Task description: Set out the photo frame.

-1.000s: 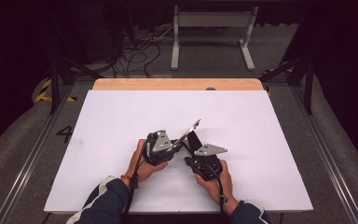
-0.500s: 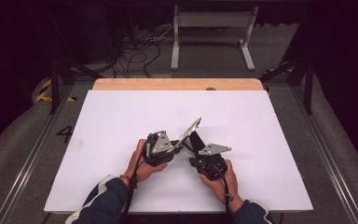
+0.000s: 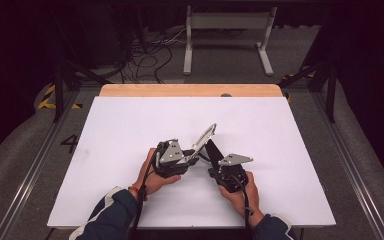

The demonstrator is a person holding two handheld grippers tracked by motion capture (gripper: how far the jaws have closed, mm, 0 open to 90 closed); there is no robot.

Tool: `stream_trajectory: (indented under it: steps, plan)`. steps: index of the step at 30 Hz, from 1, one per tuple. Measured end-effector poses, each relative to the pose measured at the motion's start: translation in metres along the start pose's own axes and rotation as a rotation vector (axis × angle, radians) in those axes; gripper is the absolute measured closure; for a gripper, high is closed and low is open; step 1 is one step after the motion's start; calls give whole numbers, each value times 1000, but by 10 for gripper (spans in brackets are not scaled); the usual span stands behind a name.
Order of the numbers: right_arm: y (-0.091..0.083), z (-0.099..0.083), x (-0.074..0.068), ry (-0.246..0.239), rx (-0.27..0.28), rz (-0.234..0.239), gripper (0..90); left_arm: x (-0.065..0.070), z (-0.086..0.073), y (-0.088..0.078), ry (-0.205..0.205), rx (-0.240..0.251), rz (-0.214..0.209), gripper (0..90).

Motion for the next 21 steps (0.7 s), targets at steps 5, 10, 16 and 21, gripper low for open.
stream_trajectory:
  steps: [5, 10, 16, 21]
  plan:
    - [-1, 0, 7, -4, -2, -10, 900, 3, 1, 1, -7, 11, -12, 704]
    - [-2, 0, 12, -10, -5, -3, 900, 5, 3, 1, -4, 7, -6, 709]
    - [-2, 0, 19, -9, 5, -3, 900, 7, 6, 4, -2, -5, -7, 711]
    - [-3, 0, 24, -14, 12, -10, 900, 11, 8, 6, -5, -10, -1, 707]
Point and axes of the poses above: each handheld gripper's, and its own axes: y roughly forward along the jaws, z roughly out of its top, x roughly to its right, the point moved 2 cm from there along y, roughly forward along the jaws, and after that the axes turned 10 degrees about x, right-handed, at the moved point
